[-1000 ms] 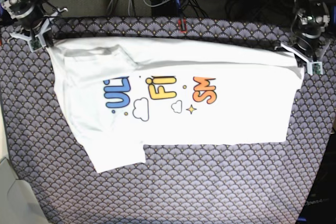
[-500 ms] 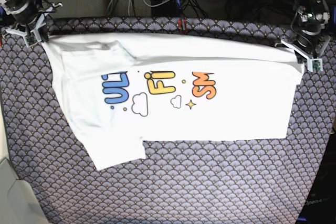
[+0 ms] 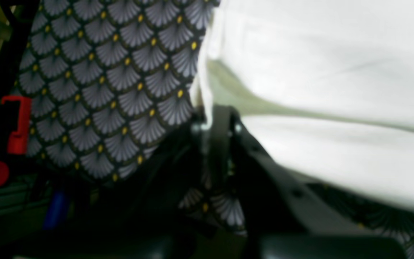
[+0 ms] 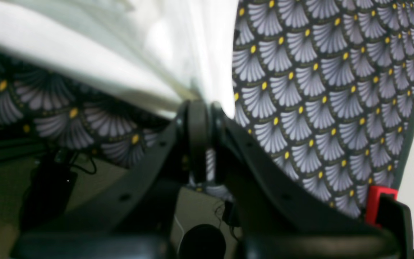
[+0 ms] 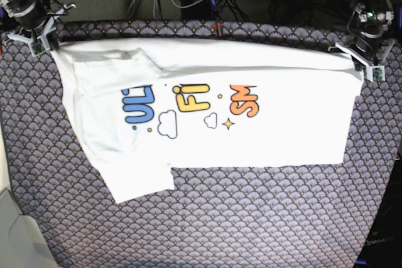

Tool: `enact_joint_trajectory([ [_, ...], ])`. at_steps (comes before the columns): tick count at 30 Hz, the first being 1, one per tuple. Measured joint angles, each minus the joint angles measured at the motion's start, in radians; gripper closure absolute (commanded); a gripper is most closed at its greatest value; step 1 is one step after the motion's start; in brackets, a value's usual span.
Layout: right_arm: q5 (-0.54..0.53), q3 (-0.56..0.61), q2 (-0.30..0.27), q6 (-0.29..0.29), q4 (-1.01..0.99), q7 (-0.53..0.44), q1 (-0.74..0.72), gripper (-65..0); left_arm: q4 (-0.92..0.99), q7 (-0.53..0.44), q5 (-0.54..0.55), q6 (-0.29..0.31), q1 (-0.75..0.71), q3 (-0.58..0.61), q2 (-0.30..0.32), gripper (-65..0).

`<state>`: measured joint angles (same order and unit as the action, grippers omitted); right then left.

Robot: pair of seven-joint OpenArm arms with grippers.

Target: Fold the T-shirt properly

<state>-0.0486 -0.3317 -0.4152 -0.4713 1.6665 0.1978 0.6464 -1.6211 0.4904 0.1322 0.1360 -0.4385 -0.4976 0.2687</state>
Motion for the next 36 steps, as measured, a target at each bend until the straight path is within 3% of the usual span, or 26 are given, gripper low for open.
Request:
enact_joint_trajectory([
  [4, 0.001, -0.001, 0.0, 0.0, 0.0, 0.031, -0.001, -16.0, 0.0, 0.0, -0.001, -0.002, 0.0, 0.0, 0.0, -24.7],
  [7, 0.0, -0.001, 0.0, 0.0, 0.0, 0.071, -0.006, -22.4, 0.0, 0.0, -0.001, -0.002, -0.002, 0.0, 0.0, -32.1],
  [22, 0.0, -0.001, 0.0, 0.0, 0.004, 0.071, -0.006, -24.8, -0.004, 0.0, -0.001, -0.004, -0.002, -0.002, -0.003, -32.9],
  [25, 0.0, -0.001, 0.0, 0.0, 0.004, 0.071, -0.009, -24.8, -0.011, 0.0, -0.003, -0.004, -0.016, -0.002, -0.004, -28.4],
  [31, 0.0, -0.001, 0.0, 0.001, 0.012, 0.071, -0.039, -24.8, -0.04, 0.0, -0.005, -0.004, -0.006, 0.002, -0.024, 0.0],
  [36, 0.0, -0.001, 0.0, 0.0, 0.012, 0.073, -0.037, -24.8, -0.032, 0.004, -0.014, -0.014, -0.004, 0.028, -0.023, -1.3],
])
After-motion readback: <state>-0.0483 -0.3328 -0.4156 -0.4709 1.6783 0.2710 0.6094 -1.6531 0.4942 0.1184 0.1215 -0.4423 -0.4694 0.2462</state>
